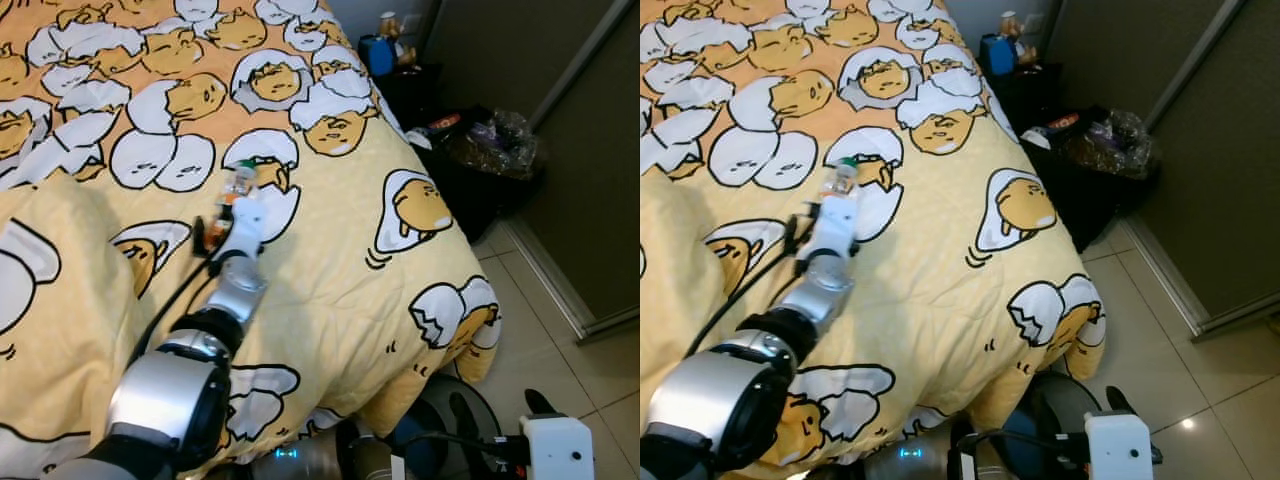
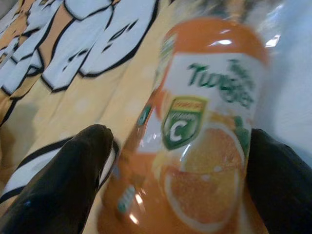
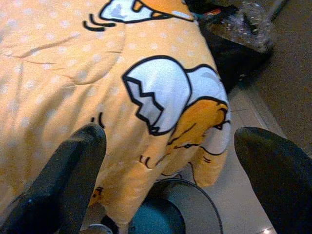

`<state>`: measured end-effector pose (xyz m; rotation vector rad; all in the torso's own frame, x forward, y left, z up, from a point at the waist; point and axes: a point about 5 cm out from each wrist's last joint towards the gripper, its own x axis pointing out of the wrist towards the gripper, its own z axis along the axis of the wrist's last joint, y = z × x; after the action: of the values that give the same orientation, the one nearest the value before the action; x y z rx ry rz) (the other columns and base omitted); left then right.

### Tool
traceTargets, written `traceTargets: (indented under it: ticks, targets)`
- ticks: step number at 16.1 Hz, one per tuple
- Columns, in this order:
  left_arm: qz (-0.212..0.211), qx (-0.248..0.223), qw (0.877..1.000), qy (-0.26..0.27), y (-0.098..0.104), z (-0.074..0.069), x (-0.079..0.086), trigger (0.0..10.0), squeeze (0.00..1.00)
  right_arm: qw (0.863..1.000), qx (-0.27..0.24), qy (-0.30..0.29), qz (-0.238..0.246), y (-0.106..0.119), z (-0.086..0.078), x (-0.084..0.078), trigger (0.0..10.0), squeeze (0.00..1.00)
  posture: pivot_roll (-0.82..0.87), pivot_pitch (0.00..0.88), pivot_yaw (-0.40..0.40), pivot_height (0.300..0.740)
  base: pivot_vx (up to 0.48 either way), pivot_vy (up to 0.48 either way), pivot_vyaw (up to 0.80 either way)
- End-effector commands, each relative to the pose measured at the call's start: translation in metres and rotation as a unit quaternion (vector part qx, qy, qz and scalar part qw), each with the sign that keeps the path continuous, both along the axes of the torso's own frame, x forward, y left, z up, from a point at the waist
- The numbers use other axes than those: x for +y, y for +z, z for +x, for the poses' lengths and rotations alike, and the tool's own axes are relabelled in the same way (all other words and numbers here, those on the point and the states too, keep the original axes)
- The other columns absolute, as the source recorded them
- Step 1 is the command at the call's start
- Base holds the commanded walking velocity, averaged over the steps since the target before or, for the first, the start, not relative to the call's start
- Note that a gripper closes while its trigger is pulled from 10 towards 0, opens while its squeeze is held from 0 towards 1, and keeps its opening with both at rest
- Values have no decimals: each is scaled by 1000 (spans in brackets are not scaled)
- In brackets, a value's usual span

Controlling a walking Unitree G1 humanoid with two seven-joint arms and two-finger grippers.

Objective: Clean up the room

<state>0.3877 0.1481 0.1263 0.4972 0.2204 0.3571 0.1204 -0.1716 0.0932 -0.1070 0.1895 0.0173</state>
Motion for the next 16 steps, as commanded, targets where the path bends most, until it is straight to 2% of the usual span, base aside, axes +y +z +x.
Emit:
traceTargets:
  ticks: [1, 3, 4, 5, 6, 9, 10, 11, 12, 14, 15, 16]
  targets:
    - [4, 37, 999, 2, -17, -7, 2, 10000, 0, 1000, 15, 9, 17, -4, -2, 3, 10000, 0, -363, 320, -63, 731, 0, 0, 0]
    - [-7, 50, 999, -18, -20, -8, 0, 10000, 0, 995, 25, 82, 58, -4, 4, 21, 10000, 0, -362, 322, -63, 731, 0, 0, 0]
    - [-13, 48, 998, -36, -17, -6, -5, 10000, 0, 992, 33, 102, 63, -7, 6, 22, 10000, 0, -355, 323, -64, 731, 0, 0, 0]
    - [-12, 47, 998, -45, -15, -5, -7, 4078, 0, 991, 35, 110, 63, -7, 8, 23, 10000, 0, -354, 323, -63, 731, 0, 0, 0]
    - [-18, 47, 997, -57, -14, -4, -9, 0, 0, 990, 35, 125, 61, -9, 13, 24, 10000, 0, -351, 321, -61, 731, 0, 0, 0]
    - [-17, 51, 994, -90, -14, -3, -17, 0, 0, 986, 35, 147, 72, -12, 29, 26, 10000, 0, -317, 306, -50, 731, 0, 0, 0]
    - [-29, 51, 993, -104, -16, -4, -20, 0, 0, 983, 43, 136, 115, -17, 38, 25, 10000, 0, -289, 277, -48, 731, 0, 0, 0]
    - [-54, 55, 990, -115, -21, -6, -24, 0, 0, 980, 47, 145, 127, -21, 50, 27, 10000, 0, -248, 223, -45, 731, 0, 0, 0]
    - [-55, 55, 990, -121, -22, -7, -25, 0, 0, 979, 44, 151, 128, -22, 57, 28, 10000, 0, -222, 189, -42, 731, 0, 0, 0]
    - [-45, 42, 982, -176, -21, -7, -31, 0, 0, 977, 6, 173, 123, -16, 89, 31, 10000, 0, -122, 85, -20, 731, 0, 0, 0]
    - [-68, 43, 976, -204, -26, -11, -31, 0, 0, 977, -24, 165, 130, -8, 105, 30, 10000, 0, -91, 41, 1, 731, 0, 0, 0]
    - [-88, 45, 970, -220, -33, -15, -27, 0, 0, 977, -55, 153, 138, 4, 114, 29, 10000, 0, -72, 14, 10, 731, 0, 0, 0]
